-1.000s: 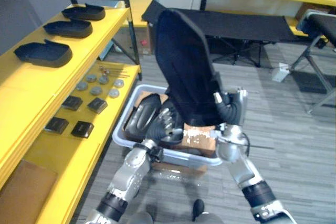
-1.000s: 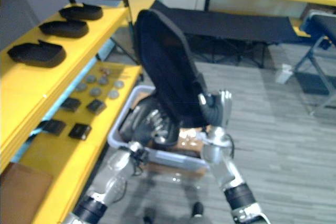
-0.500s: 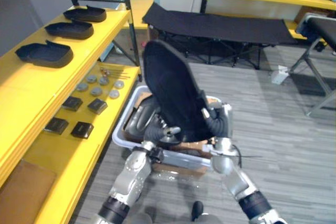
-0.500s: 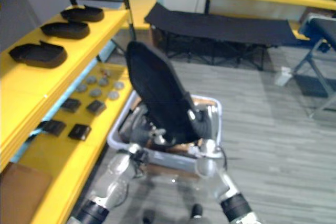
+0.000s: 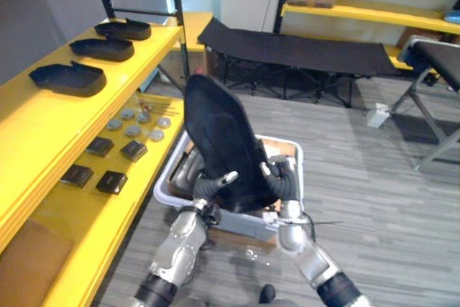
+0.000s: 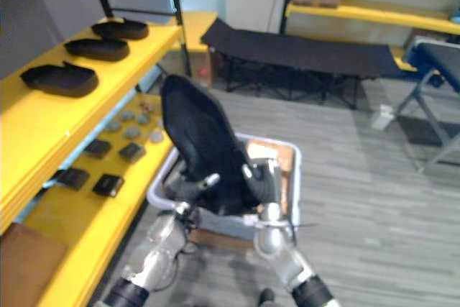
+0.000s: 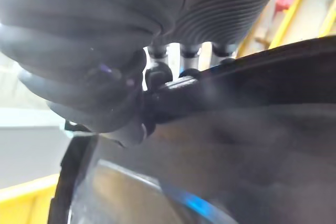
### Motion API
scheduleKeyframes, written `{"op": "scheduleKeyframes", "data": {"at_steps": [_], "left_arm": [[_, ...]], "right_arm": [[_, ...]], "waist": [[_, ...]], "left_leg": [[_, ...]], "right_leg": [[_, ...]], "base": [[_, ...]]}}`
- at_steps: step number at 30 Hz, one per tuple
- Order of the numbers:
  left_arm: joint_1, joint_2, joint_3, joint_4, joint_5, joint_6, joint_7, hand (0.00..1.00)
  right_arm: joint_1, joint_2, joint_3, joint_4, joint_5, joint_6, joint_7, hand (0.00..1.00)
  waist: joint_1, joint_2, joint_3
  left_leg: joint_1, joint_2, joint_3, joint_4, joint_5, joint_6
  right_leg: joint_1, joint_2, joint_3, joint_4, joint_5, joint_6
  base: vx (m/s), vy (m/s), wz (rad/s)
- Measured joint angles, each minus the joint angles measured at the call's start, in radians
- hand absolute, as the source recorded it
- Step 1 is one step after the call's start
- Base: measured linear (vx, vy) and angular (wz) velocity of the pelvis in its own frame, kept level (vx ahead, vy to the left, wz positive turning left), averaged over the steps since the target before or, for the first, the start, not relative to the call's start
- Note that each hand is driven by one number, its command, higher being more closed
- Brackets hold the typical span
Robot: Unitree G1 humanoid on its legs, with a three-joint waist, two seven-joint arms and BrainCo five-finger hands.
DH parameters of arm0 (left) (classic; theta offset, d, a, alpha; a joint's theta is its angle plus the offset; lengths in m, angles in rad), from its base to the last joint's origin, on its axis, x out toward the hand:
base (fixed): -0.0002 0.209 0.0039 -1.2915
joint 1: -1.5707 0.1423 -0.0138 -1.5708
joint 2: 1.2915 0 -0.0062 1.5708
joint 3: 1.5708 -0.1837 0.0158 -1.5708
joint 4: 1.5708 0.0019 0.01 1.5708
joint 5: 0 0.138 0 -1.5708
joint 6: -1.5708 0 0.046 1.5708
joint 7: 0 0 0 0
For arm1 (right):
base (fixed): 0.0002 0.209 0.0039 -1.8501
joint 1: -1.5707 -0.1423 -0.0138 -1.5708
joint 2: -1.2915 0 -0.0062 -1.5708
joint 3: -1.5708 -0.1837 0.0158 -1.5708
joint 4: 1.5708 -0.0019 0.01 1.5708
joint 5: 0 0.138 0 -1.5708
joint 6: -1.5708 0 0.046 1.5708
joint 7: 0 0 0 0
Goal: Walk over and take plastic housings, then place them on the shelf
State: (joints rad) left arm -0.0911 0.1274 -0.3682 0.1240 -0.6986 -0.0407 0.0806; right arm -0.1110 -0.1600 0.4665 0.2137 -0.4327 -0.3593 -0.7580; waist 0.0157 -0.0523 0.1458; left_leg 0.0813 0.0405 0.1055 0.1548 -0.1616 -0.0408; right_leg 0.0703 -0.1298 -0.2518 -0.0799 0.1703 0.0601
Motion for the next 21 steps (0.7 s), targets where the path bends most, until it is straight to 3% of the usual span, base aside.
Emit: {"op": "scheduleKeyframes", "data": {"at_steps": [12,18,19,21], "left_arm": [[0.0,0.001,0.004,0.001,0.002,0.001,0.071,1.0],[-0.003,0.004,0.003,-0.019,0.048,0.026,0.092,1.0],[-0.003,0.008,0.001,-0.023,0.05,0.027,0.093,1.0],[-0.003,0.016,-0.003,-0.027,0.05,0.027,0.093,1.0]], "right_arm": [[0.0,-0.001,0.042,-0.003,0.009,0.015,-0.008,1.0],[0.007,-0.006,0.043,-0.003,0.028,0.015,-0.008,1.0],[0.007,-0.006,0.043,-0.003,0.03,0.012,-0.008,0.0],[0.008,-0.008,0.045,-0.003,0.036,0.005,-0.007,0.0]], "waist": [[-0.003,0.0,0.0],[-0.003,0.0,0.0],[-0.004,0.0,0.0],[-0.004,0.0,0.0]], "left_leg": [[0.004,-0.001,-0.003,-0.011,0.006,-0.001],[0.002,0.0,-0.006,-0.01,0.006,-0.001],[0.002,0.0,-0.006,-0.01,0.006,-0.001],[0.002,0.0,-0.007,-0.01,0.006,-0.001]], "right_leg": [[0.001,-0.001,-0.006,0.0,0.0,-0.001],[0.001,-0.001,-0.01,0.0,-0.001,-0.001],[0.001,-0.001,-0.011,0.0,-0.001,-0.001],[0.001,-0.001,-0.011,0.0,-0.001,-0.001]], "base": [[0.0,0.0,0.0],[0.0,0.001,0.01],[0.0,0.0,0.0],[0.0,0.0,0.0]]}}
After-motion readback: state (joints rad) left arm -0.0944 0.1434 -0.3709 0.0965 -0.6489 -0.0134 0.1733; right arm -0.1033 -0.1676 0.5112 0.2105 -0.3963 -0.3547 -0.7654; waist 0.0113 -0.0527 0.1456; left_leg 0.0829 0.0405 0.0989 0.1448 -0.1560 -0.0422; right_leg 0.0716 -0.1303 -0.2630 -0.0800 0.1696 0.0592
